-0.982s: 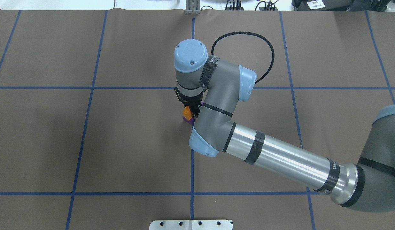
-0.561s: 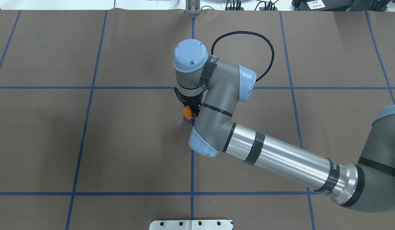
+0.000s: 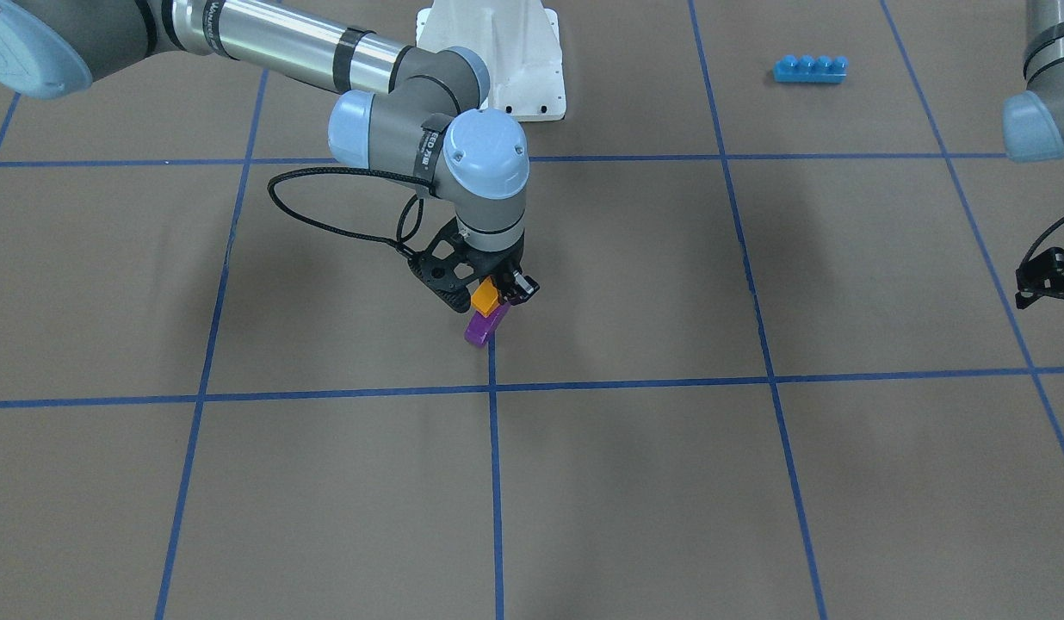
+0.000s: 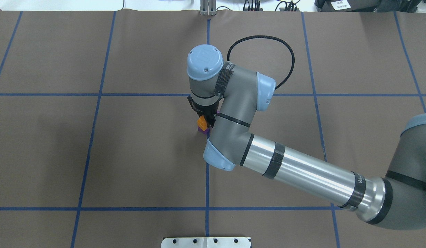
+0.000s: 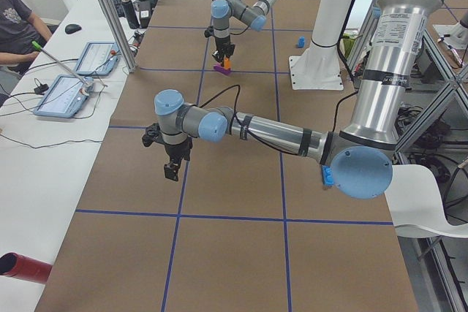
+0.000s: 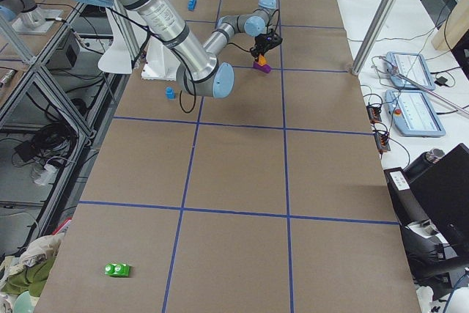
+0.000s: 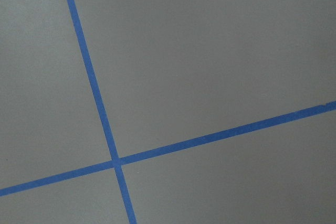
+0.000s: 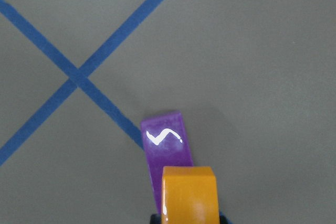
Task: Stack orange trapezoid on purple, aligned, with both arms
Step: 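Open the right gripper and withdraw it away from the stack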
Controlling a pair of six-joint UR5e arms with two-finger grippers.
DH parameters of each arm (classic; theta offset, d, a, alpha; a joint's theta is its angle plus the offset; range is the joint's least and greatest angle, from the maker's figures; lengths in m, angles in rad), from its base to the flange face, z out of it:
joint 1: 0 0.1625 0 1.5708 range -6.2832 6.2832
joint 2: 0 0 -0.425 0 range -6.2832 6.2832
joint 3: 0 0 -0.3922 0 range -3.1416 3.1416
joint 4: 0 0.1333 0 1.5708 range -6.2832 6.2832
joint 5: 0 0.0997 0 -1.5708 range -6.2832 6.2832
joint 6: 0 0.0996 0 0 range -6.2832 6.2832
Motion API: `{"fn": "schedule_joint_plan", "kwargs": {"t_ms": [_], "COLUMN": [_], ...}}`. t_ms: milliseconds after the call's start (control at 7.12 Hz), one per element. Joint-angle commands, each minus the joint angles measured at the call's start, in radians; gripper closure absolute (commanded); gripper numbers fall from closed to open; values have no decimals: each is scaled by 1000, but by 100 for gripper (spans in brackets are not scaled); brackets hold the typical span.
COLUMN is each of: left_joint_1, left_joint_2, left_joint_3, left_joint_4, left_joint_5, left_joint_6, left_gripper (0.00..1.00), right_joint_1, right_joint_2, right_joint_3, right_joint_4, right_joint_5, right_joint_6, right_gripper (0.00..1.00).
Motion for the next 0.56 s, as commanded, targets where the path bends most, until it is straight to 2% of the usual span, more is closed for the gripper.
{"fn": "schedule_joint_plan", "kwargs": {"t_ms": [0, 281, 421], "left_joint_1": [0, 0, 0], "left_joint_2": [0, -2, -2], "left_joint_3": [0, 0, 1], "left_joint_4": [-1, -1, 0], "left_joint_5": [0, 0, 0], "left_joint_6": [1, 1, 1], "left_gripper": [0, 0, 0], "right_joint_1": [0, 20, 52], "right_joint_2": [0, 3, 4], "right_joint_3": [-1, 8, 49], "right_joint_4": [33, 35, 21], "right_joint_5": [-2, 4, 17], "right_joint_6": [2, -2, -4], "right_gripper": [3, 0, 0]}}
